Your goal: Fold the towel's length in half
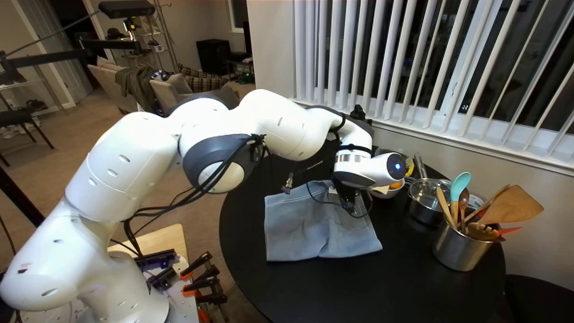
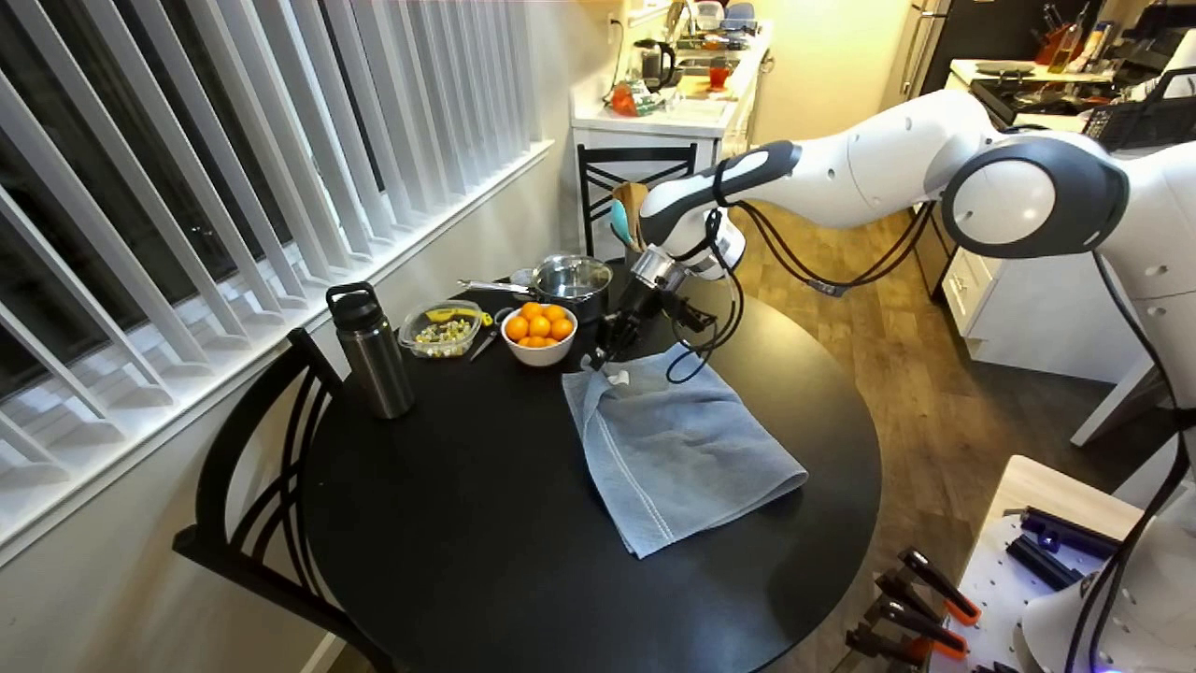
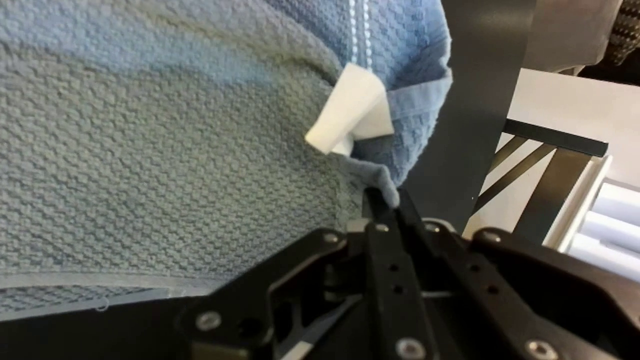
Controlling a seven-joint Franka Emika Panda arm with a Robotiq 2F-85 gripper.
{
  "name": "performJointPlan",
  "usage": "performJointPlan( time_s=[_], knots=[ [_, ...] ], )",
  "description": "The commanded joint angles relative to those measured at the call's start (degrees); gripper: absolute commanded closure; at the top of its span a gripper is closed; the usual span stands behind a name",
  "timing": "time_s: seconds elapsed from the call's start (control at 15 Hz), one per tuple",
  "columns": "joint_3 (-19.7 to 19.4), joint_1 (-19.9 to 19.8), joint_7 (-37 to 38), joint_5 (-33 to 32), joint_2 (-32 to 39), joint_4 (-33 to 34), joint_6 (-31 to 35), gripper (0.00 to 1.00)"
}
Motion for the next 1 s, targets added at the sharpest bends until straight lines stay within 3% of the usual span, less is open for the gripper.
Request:
performJointPlan(
  time_s=[0.0, 0.33, 0.6, 0.67, 0.73, 0.93],
  knots=[
    [-2.27, 2.76, 1.73, -0.22, -1.89, -0.90, 2.78, 0.99],
    [-4.79, 6.88, 5.75, -2.70, -1.58, 0.18, 10.98, 0.99],
    [-4.85, 8.60, 9.19, -6.88, -0.81, 0.58, 12.50, 0.99],
    [-5.01, 9.09, 10.67, -8.24, -0.66, 0.58, 12.04, 0.70],
    [-4.89, 9.26, 11.35, -9.35, -0.62, 0.50, 12.03, 0.69],
    [-4.39, 9.62, 13.06, -12.18, -1.36, -0.54, 12.28, 0.50]
  ],
)
